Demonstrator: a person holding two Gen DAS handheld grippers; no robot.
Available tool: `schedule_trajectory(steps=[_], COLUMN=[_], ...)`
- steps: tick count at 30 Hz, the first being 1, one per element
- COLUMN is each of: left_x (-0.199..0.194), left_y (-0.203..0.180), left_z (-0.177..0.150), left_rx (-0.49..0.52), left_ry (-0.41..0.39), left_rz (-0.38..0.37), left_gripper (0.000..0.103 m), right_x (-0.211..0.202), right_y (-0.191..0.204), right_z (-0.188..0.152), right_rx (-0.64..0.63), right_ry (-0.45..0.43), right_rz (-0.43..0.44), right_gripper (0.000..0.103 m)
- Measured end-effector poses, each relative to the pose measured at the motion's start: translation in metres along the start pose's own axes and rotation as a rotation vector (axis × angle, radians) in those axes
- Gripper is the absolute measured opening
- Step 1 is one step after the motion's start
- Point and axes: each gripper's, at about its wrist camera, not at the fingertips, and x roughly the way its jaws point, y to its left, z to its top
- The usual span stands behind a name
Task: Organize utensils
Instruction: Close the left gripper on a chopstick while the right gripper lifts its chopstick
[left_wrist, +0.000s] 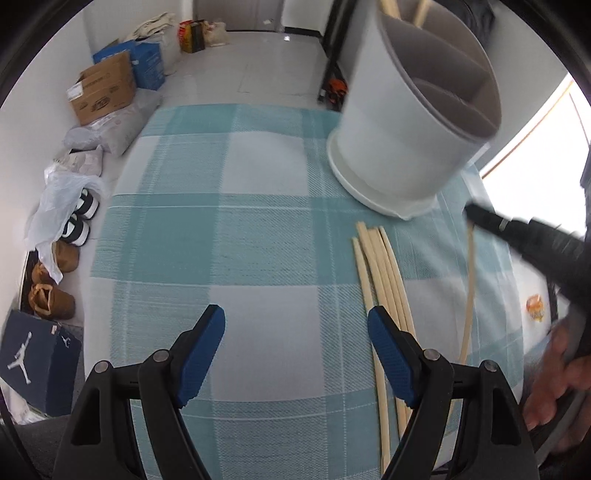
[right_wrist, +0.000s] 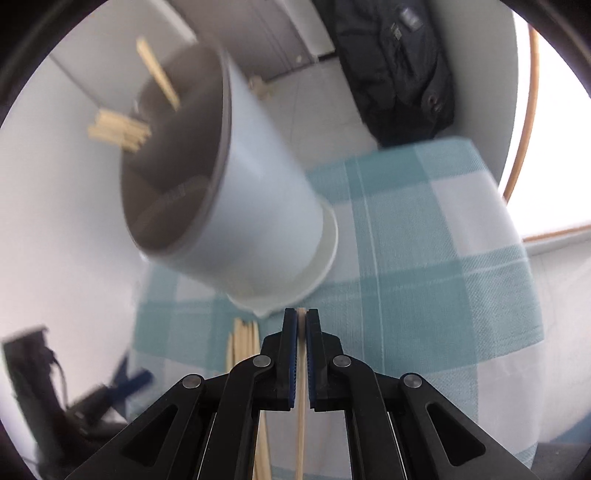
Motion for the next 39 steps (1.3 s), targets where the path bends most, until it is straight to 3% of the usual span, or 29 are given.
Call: schedule_trajectory(steps=[3,8,13,19,29,31,36,39], left_x=[0.011,0.015,0.015,0.019,0.034,0.035,0.034,0.034], left_y=[-0.012,-0.023,-0.025,-0.026,-0.021,-0.025,-0.035,-0.040], left_z=[-0.003,-0.005,-0.007,0.000,0.021,0.025,0.032,0.031], left_rx=[0.042,0.090,0.100,0.088,0.055,0.060,0.118,0.141], left_ry=[0.044,0.059,0.074,0.148,0.123,0.117,0.145,0.162], left_rz=[0.013,0.059,0.128,0.128,0.145,0.141,0.114,0.095], left_gripper=[0.076,0.076,0.077,0.076,0.074,0.069,0.021,0.005], right_x=[-0.026,-0.044,-0.058,-0.076,-0.091,-0.092,-0.094,-0.095], right_y=[-0.019,-0.034,-0.045,-0.058,-0.063,-0.061,-0.064,-0.067], right_z=[0.008,0.016,0.016,0.013,0.013,0.014,0.015,0.016], right_rx=[0.098,0.164,0.184,0.193,0.211,0.208,0.216,0.229], right_ry=[-0.099,-0.178,-0.194,-0.212,-0.232,-0.233,-0.235,-0.237], right_rz=[0.073,0.104,0.127,0.126,0.140,0.145,0.158,0.159], right_gripper=[0.004,0.004,0.004,0.004,0.004,0.004,0.004,0.004])
